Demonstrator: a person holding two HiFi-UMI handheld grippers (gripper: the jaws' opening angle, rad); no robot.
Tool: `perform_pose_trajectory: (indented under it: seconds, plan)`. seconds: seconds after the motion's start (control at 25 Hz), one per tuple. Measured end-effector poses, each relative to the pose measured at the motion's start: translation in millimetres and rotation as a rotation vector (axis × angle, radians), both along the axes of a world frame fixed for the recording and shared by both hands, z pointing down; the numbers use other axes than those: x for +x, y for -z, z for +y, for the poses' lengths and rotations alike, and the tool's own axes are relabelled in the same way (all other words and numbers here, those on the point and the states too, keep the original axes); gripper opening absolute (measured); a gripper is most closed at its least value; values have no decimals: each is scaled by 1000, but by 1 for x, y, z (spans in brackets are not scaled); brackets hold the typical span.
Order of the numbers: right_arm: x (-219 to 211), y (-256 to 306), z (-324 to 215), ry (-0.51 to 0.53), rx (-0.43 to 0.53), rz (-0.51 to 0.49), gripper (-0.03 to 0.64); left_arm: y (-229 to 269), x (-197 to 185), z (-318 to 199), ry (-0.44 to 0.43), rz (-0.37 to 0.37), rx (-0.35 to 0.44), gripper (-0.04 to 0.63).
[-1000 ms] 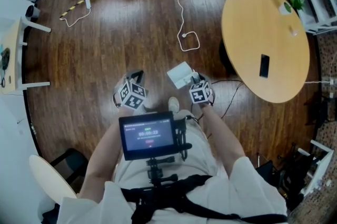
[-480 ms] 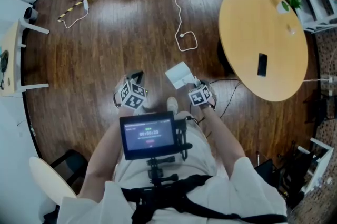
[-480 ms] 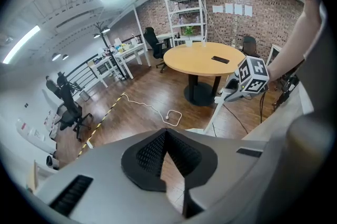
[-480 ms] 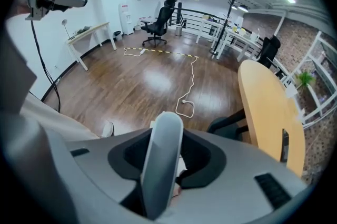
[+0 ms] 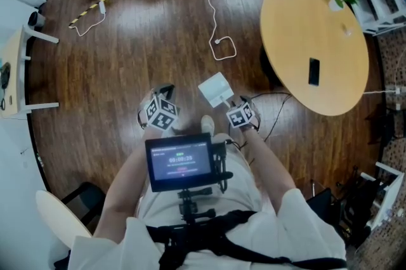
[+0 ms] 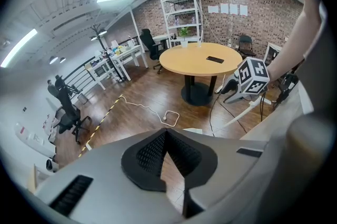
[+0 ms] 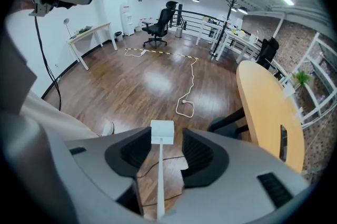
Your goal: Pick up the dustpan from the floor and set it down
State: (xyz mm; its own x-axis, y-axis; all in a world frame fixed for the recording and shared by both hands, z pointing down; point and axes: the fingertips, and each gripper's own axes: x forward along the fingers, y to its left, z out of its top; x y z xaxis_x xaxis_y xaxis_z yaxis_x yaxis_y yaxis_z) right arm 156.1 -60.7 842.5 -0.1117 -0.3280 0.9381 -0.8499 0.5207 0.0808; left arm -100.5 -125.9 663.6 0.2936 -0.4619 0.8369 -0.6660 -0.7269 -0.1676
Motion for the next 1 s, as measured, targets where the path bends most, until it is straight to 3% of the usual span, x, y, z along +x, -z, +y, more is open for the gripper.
perform_pose_trajectory:
  seconds: [0.24,0.52,1.0]
  plan:
    - [-5,36,-19,9,137,13,218,-2,2,3,-13,-2,-6,-6]
    - [14,79,-8,-19,308,65,218,1,18,50,-30,2,-4,-6]
    - [55,121,29,-185,397,108,216,6,30,109,-115,48,10,-6]
